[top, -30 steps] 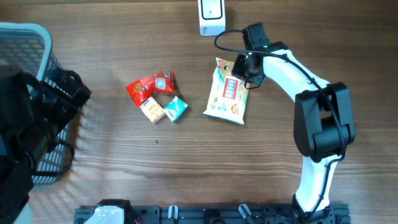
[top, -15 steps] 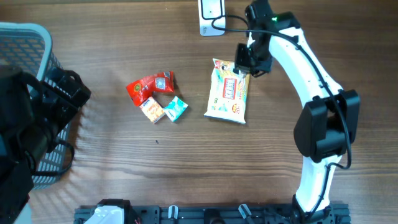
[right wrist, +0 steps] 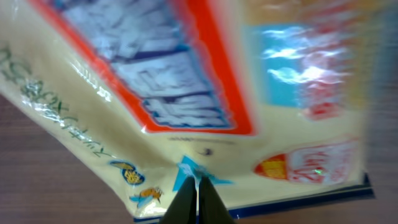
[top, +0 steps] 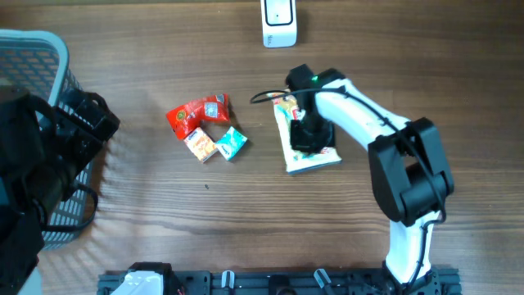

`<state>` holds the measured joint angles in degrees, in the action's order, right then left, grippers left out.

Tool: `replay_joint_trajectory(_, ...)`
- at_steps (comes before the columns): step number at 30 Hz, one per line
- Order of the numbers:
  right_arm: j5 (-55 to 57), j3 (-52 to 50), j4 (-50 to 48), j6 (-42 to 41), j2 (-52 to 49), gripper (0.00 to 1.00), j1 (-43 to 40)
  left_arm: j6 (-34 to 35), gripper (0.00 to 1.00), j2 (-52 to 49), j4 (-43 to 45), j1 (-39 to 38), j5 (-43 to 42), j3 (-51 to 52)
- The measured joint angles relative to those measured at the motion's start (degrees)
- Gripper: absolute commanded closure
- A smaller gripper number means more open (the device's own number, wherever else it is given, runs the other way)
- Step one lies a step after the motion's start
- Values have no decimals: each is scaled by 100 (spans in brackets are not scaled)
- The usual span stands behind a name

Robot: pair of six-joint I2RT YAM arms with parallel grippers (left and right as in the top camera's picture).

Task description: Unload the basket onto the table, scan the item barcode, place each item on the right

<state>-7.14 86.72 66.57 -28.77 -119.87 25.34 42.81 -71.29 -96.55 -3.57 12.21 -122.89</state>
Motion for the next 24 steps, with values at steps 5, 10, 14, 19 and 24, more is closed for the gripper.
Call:
replay_joint_trajectory(5, 450, 804, 42, 321, 358, 96, -575, 2, 0, 0, 7, 0, 0, 0)
replay_joint_trajectory(10, -400, 365, -1838, 199, 420, 96, -656, 0, 0, 0, 7, 0, 0, 0)
replay_joint_trajectory(14, -308, 96, -2625, -308, 66, 96, -647, 0, 0, 0, 7, 0, 0, 0)
replay_joint_trajectory(19, 208, 120, -2520, -592, -240, 96, -761, 2, 0, 0, 7, 0, 0, 0)
replay_joint_trajectory(24, 461, 1379, -640, -433, -50, 95, -999, 2, 0, 0, 4, 0, 0, 0)
